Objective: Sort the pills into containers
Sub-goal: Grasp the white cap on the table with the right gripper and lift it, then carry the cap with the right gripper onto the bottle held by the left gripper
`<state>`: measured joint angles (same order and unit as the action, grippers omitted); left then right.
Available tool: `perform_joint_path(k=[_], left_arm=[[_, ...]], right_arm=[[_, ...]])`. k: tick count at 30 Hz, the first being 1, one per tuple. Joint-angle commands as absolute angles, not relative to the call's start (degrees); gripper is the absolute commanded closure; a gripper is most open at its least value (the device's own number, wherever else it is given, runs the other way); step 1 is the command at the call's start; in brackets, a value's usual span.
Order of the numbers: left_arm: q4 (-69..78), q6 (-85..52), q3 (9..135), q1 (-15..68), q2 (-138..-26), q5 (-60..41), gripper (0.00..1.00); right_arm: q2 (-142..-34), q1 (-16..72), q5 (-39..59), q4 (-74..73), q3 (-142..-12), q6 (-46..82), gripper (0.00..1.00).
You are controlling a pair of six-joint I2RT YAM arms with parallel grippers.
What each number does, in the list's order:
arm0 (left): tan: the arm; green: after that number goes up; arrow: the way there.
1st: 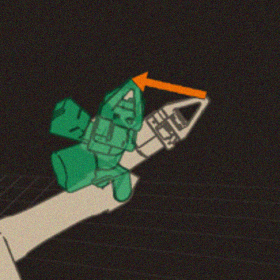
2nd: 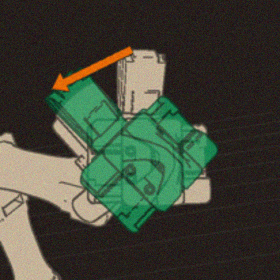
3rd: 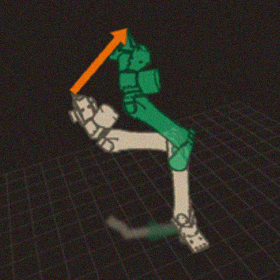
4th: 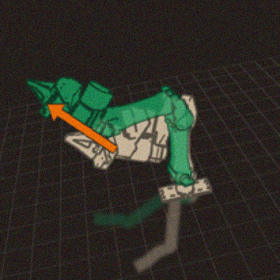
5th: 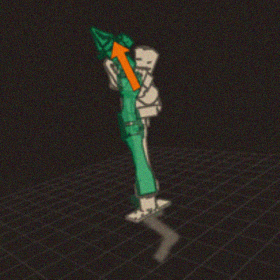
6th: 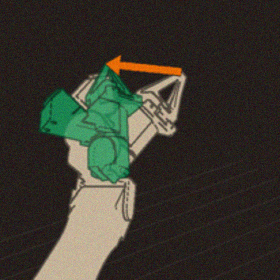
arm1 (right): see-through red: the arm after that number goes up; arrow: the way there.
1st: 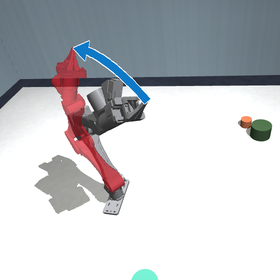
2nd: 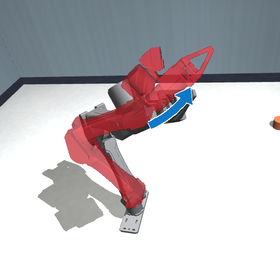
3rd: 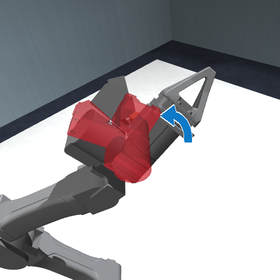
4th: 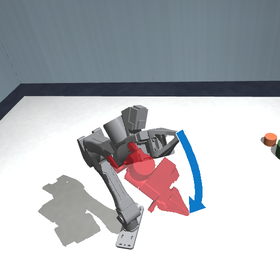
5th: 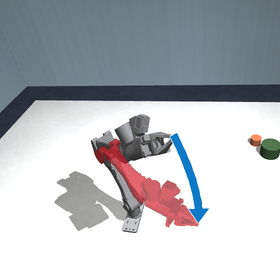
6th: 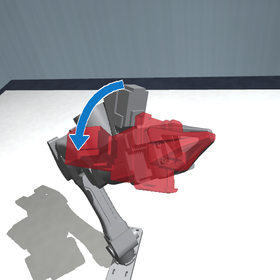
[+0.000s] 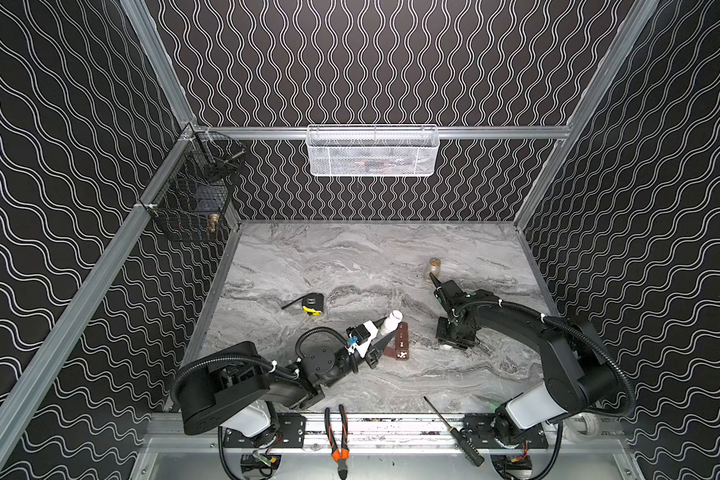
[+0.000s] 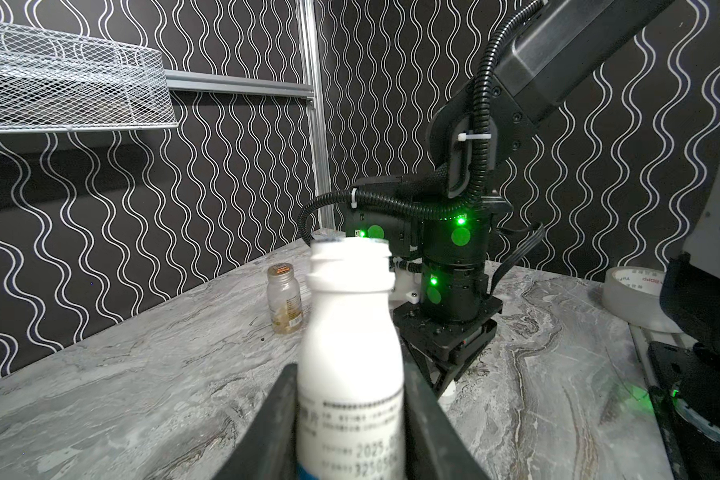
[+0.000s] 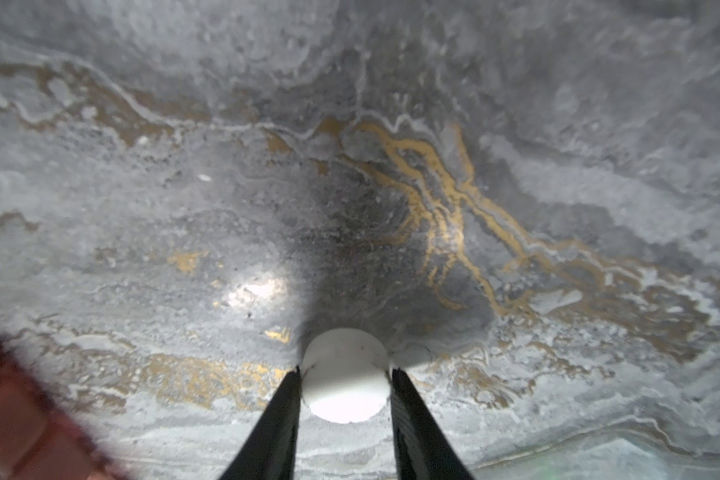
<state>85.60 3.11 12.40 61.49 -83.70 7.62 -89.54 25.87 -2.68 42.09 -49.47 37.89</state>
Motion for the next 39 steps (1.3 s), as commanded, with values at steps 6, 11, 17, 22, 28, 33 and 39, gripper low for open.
perform_joint_path(k=[6, 11, 17, 22, 28, 33, 39], left_arm=[[88.8, 3.0, 12.8, 61.4, -84.2, 7.5, 1.00], [88.8, 3.1, 12.7, 61.4, -85.0, 7.7, 1.00], [88.8, 4.1, 13.7, 61.4, -87.0, 7.6, 1.00], [88.8, 6.7, 14.6, 61.2, -88.4, 7.4, 1.00], [88.8, 9.6, 15.7, 59.5, -89.9, 5.7, 1.00], [88.8, 11.0, 16.5, 57.7, -90.8, 3.9, 1.00], [88.8, 11.6, 17.2, 57.2, -92.0, 2.4, 1.00]], right_arm=[[-88.7, 25.9, -3.3, 42.6, -49.5, 37.8, 0.67], [-85.2, 25.9, -2.0, 46.3, -52.5, 37.3, 0.68], [-77.6, 25.9, 3.6, 54.0, -62.5, 35.4, 0.69], [-73.1, 26.0, 16.2, 56.1, -71.4, 32.6, 0.69], [-71.3, 27.0, 24.3, 56.3, -77.3, 32.0, 0.69], [-72.0, 30.1, 25.9, 57.5, -79.5, 30.9, 0.69], [-74.7, 34.6, 25.0, 58.1, -80.7, 29.7, 0.69]])
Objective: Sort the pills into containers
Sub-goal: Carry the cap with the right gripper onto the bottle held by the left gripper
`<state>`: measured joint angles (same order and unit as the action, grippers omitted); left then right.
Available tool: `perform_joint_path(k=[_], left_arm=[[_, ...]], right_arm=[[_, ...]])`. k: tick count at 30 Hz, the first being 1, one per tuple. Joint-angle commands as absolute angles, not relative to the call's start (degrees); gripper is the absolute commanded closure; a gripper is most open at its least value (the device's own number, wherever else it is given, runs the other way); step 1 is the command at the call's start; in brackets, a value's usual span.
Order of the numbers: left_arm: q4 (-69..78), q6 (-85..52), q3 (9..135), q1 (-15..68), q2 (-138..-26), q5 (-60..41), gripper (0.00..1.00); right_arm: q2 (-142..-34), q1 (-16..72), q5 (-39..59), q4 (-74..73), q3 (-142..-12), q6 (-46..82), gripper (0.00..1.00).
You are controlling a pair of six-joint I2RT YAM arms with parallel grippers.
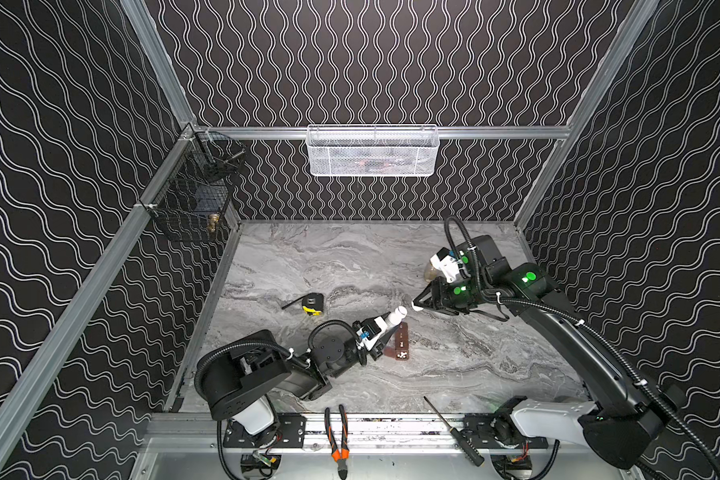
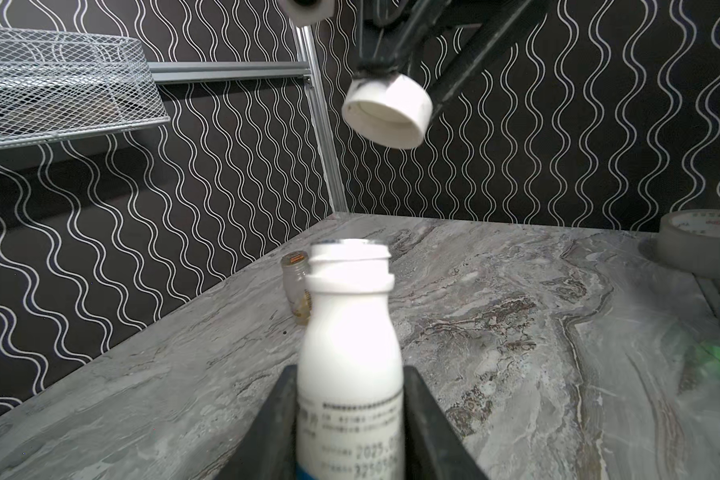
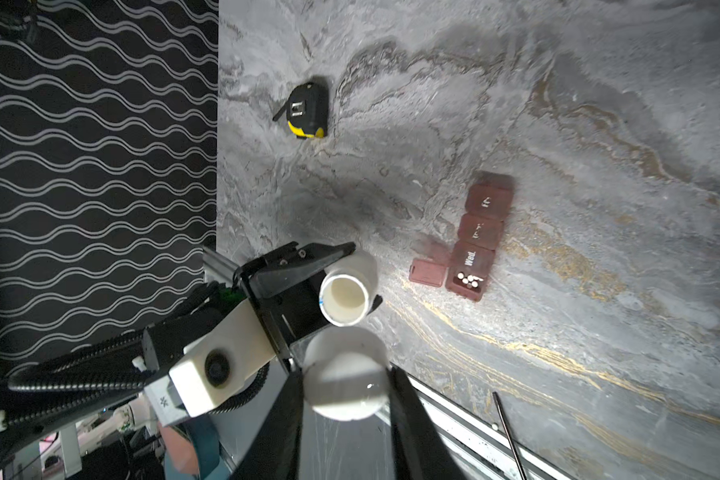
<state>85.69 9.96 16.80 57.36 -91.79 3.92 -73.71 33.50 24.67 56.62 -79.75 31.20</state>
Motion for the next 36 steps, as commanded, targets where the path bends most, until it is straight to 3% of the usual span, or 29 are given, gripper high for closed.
perform_joint_path(k=[1, 36], left_arm=[[88.8, 11.5, 17.2, 57.2, -92.0, 2.3, 1.00], [88.8, 11.1, 15.8, 57.8, -90.5, -0.1, 1.00]], right_arm=[[-75.2, 35.0, 24.6, 58.4, -81.0, 29.3, 0.69], [-80.5, 36.2, 27.8, 62.4, -82.4, 24.6, 0.69]])
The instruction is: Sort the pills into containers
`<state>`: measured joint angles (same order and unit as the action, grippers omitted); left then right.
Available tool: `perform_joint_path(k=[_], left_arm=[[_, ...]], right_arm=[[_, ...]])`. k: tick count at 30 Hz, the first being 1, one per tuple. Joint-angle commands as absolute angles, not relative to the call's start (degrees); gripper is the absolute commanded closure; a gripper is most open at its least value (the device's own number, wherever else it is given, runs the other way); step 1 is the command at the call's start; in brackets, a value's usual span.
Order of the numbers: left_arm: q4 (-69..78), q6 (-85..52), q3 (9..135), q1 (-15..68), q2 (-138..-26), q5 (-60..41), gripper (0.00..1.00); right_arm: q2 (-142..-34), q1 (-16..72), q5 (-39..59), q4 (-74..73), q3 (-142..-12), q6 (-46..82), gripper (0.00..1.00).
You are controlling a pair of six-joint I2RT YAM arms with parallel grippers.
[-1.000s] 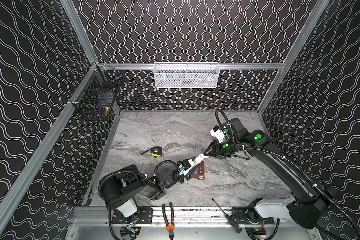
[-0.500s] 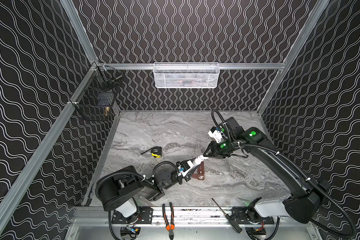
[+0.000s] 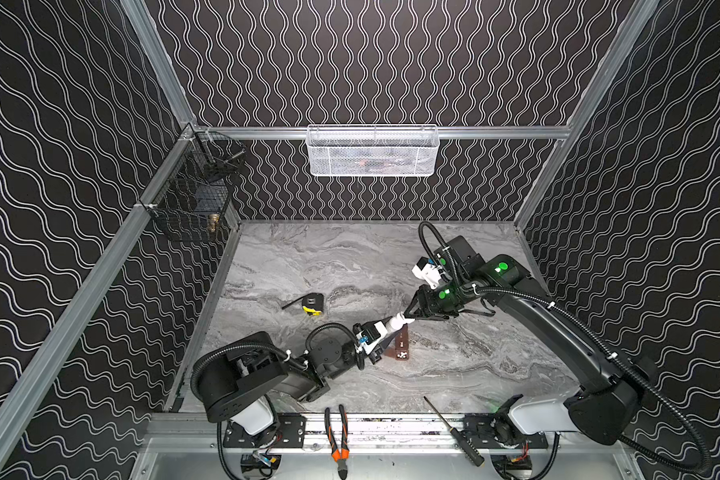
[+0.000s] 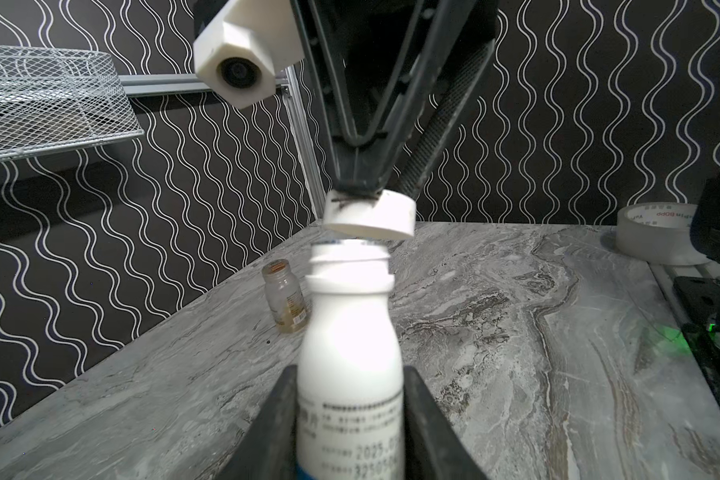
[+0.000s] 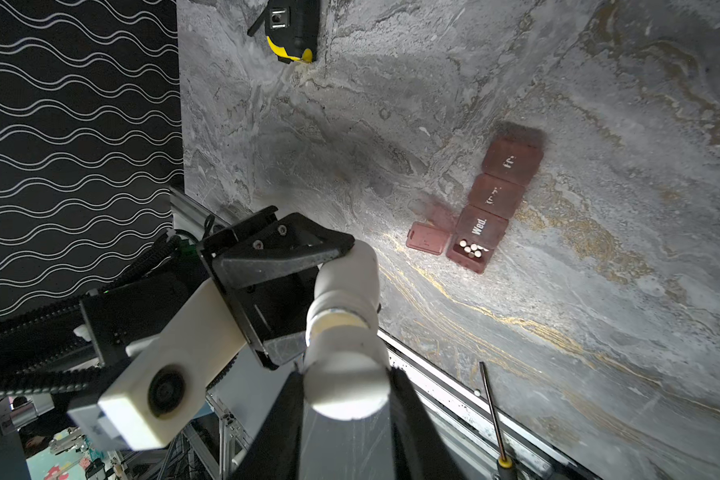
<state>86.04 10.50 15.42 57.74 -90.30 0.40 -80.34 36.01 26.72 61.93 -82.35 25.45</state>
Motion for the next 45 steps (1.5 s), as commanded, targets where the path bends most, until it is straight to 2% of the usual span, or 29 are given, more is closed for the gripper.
perform_joint_path(k=[1, 33, 45], left_arm=[[88.8, 11.2, 15.9, 57.9, -90.6, -0.1, 1.00], [88.8, 15.8, 16.1, 61.0, -90.4, 1.0, 1.00], [88.8, 17.6, 17.5, 61.7, -90.1, 4.2, 1.00]], right_arm=[[-80.5, 36.2, 27.9, 62.2, -82.6, 24.6, 0.69], [-85.8, 36.5, 26.0, 66.3, -86.7, 20.9, 0.69], [-83.9, 39.3, 26.5, 62.3, -84.5, 28.8, 0.73]])
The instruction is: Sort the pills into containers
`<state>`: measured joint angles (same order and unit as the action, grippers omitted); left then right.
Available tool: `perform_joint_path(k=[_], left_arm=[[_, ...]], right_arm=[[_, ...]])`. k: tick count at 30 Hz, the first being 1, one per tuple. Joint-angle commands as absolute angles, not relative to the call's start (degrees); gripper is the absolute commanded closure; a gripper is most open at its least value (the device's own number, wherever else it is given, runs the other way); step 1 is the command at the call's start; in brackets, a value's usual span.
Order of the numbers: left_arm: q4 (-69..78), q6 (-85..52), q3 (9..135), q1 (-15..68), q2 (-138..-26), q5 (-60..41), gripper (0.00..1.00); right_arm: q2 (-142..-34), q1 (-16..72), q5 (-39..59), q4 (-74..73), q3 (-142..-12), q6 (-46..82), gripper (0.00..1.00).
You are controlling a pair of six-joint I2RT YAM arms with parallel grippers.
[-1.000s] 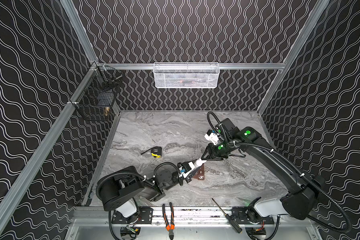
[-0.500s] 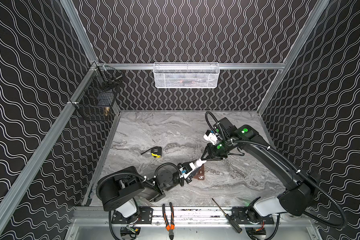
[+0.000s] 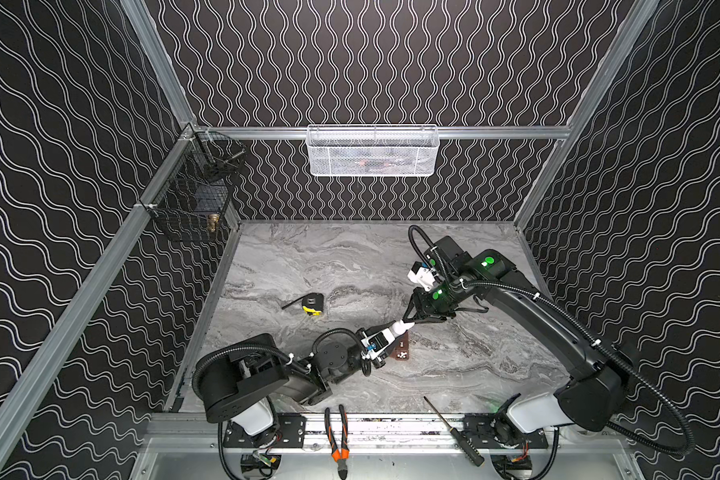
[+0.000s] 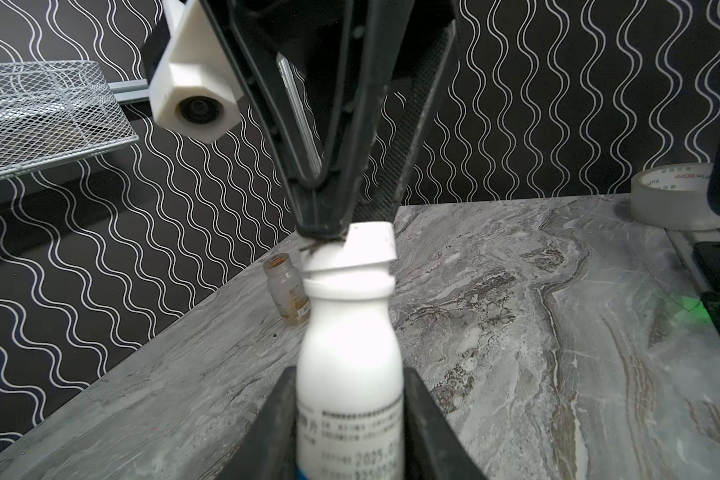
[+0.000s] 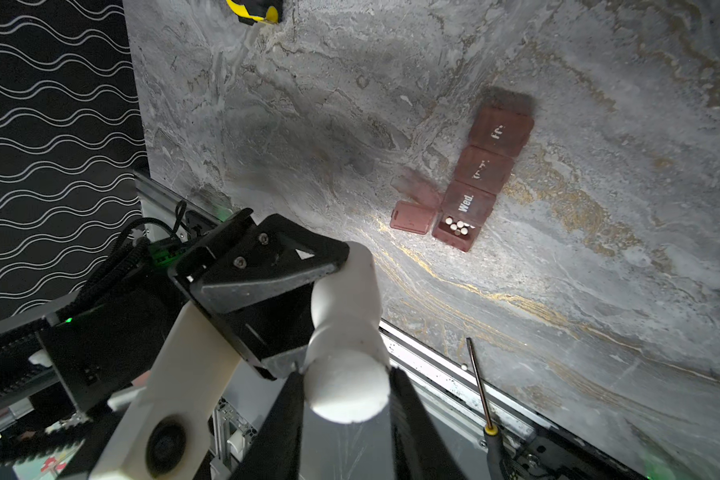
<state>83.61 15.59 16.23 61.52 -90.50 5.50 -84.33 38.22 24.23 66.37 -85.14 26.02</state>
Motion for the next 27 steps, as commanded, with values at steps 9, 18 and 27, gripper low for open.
perform_joint_path(k=[9, 18, 27], left_arm=[[88.8, 17.5, 18.0, 61.7, -89.5, 4.3, 1.00], [88.8, 17.4, 17.3, 61.7, -89.3, 4.4, 1.00], [88.8, 16.9, 17.8, 61.7, -91.0, 4.3, 1.00]], right_arm=[[-82.8, 39.8, 25.9, 59.1, -81.6, 31.4, 0.73], [-83.1, 39.2, 24.4, 61.1, -83.8, 30.0, 0.68], [-82.5, 39.1, 22.1, 63.4, -85.2, 29.3, 0.63]])
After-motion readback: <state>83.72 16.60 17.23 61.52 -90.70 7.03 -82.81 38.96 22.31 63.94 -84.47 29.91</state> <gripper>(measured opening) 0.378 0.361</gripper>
